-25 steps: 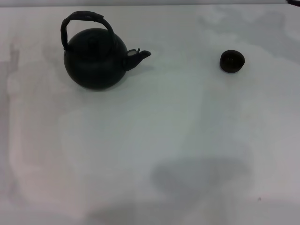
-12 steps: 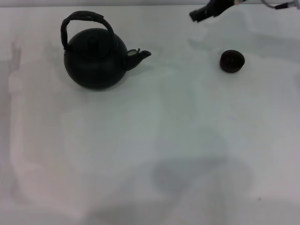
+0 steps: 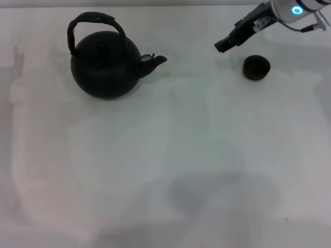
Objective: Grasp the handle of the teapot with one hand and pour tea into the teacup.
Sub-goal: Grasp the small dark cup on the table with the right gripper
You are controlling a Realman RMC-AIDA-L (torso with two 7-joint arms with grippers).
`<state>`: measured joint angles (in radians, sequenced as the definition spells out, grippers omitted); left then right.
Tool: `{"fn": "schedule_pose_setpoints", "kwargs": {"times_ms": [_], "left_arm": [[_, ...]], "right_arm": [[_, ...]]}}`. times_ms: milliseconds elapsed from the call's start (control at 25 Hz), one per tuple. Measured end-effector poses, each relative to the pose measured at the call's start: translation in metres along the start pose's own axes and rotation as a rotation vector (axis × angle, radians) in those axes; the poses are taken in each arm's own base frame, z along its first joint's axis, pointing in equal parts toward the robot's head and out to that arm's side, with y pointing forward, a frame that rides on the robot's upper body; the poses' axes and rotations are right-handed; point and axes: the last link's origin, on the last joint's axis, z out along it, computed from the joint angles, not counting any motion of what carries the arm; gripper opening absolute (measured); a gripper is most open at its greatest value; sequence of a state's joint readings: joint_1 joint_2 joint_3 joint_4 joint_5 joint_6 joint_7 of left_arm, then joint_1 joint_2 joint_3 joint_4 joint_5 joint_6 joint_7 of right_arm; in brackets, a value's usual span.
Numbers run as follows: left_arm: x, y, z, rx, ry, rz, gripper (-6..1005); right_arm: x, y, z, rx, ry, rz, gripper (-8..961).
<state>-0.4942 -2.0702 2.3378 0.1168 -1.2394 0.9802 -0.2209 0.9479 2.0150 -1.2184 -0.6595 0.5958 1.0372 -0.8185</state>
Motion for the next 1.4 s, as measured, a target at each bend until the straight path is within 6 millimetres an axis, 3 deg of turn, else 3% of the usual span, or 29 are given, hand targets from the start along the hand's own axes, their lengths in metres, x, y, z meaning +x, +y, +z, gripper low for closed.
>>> {"fn": "schedule_pose_setpoints", "kwargs": {"times_ms": [600, 1400], "left_arm": [[0.004, 0.005, 0.005, -0.012, 0.009, 0.001, 767], [0.006, 0.009, 0.009, -0.022, 0.012, 0.004, 767]], "right_arm": [[0.026, 0.0, 0.022, 0.047, 0.071, 0.032, 822], [0.054, -0.005, 0.023, 0.066, 0.157, 0.101, 818]]}}
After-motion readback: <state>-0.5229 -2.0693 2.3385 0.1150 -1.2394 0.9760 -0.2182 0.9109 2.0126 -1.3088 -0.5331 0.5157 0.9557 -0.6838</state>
